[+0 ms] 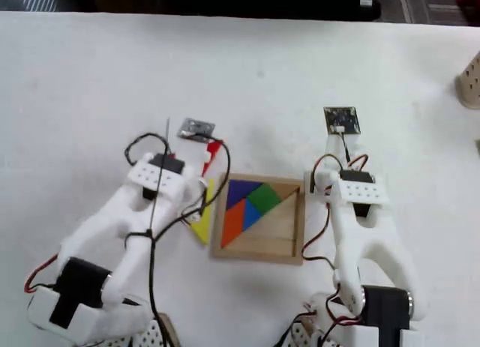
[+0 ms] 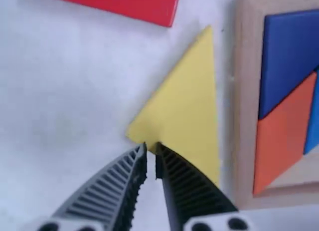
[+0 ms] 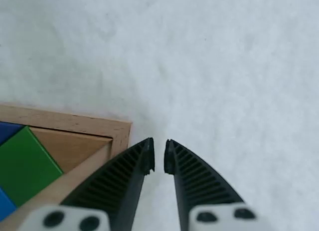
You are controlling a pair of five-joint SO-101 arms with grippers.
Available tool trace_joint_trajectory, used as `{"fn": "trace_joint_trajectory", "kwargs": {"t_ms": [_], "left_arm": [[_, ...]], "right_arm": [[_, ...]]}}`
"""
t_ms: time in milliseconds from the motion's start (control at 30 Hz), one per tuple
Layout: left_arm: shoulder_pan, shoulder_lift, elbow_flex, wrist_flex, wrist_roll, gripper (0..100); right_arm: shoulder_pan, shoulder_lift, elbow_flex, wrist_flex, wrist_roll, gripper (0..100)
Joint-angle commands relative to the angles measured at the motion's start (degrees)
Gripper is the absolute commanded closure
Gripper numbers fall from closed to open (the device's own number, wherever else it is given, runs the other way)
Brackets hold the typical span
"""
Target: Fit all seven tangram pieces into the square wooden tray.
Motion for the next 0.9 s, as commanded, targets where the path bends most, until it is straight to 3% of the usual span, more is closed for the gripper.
{"fn": "trace_joint_trajectory", "kwargs": {"t_ms": [0, 300, 600, 867], "left_arm": [[0.92, -0.57, -2.11, 0.62, 0.79, 94], [0.04, -0.57, -2.2, 0.26, 0.44, 92], [-2.33, -1.1, -2.9, 1.76, 0.35, 69], [-4.53, 3.3, -3.6, -1.23, -0.26, 69]], "right_arm": [[-0.66, -0.13, -1.58, -0.92, 1.67, 95.3], [-0.66, -0.13, -1.58, -0.92, 1.67, 95.3], [-0.66, -0.13, -1.58, -0.92, 1.67, 95.4], [-0.66, -0.13, -1.58, -0.92, 1.67, 95.4]]}}
